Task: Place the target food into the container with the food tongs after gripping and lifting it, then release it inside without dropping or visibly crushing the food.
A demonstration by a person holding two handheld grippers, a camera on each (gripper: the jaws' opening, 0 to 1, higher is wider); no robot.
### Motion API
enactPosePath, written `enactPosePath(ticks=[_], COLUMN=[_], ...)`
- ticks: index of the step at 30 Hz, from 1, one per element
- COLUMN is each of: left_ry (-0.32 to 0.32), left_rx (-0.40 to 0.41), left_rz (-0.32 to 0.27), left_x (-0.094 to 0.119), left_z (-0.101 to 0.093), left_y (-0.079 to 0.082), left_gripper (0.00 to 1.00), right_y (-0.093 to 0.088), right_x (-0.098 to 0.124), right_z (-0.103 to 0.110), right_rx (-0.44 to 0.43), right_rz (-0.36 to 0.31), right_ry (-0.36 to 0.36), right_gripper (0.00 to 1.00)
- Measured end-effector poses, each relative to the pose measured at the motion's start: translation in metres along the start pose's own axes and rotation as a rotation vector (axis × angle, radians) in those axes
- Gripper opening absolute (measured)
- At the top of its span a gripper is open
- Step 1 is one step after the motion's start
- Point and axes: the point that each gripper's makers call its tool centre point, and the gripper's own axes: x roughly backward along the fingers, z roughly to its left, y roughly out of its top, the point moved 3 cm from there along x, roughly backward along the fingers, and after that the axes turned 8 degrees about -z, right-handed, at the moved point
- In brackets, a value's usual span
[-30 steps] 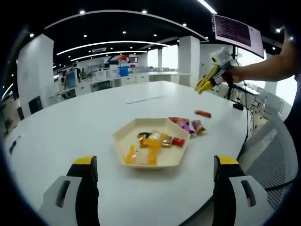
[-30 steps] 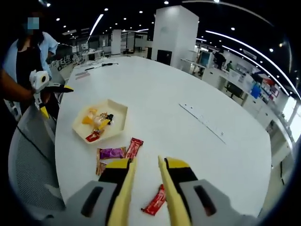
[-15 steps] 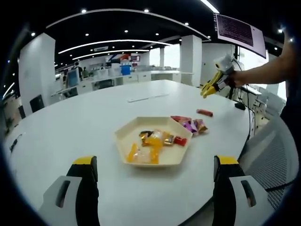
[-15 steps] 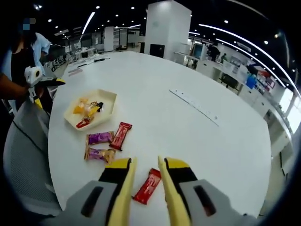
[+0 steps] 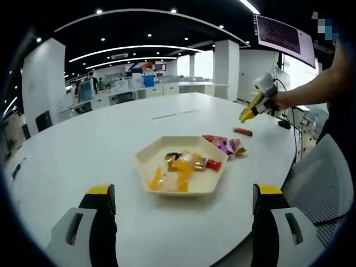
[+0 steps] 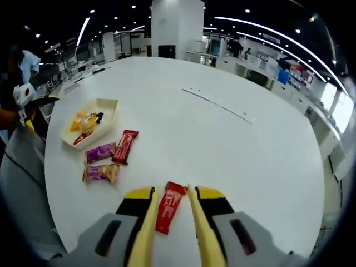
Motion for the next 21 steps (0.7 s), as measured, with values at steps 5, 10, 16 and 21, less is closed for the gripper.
enactPosePath(ticks=[5,10,16,21], left_ry=[-0.001,-0.001,0.000,0.000], left_rx=[0.001,-0.001,-0.003,-0.002], left_rz=[0.000,0.000,0.004,0.002], left_x=[0.000,0.000,0.000,0.000], left_z=[0.000,0.000,0.000,0.000], left_y=[0.000,0.000,-0.001,0.000], left_gripper=[1.00,1.00,1.00,1.00], right_y=[-0.006,-0.014,-0.024,-0.032], right_x=[-0.004,-0.008,-0.012,-0.016], right_z=[0.004,0.007,0.008,0.010], right_rx=[-0.005,-0.020,-0.038,-0.038], right_rz=[0.013,0.035,0.073,0.119], right_ry=[0.008,0.003,-0.009,-0.013], right_gripper=[0.28,0.28,0.28,0.28])
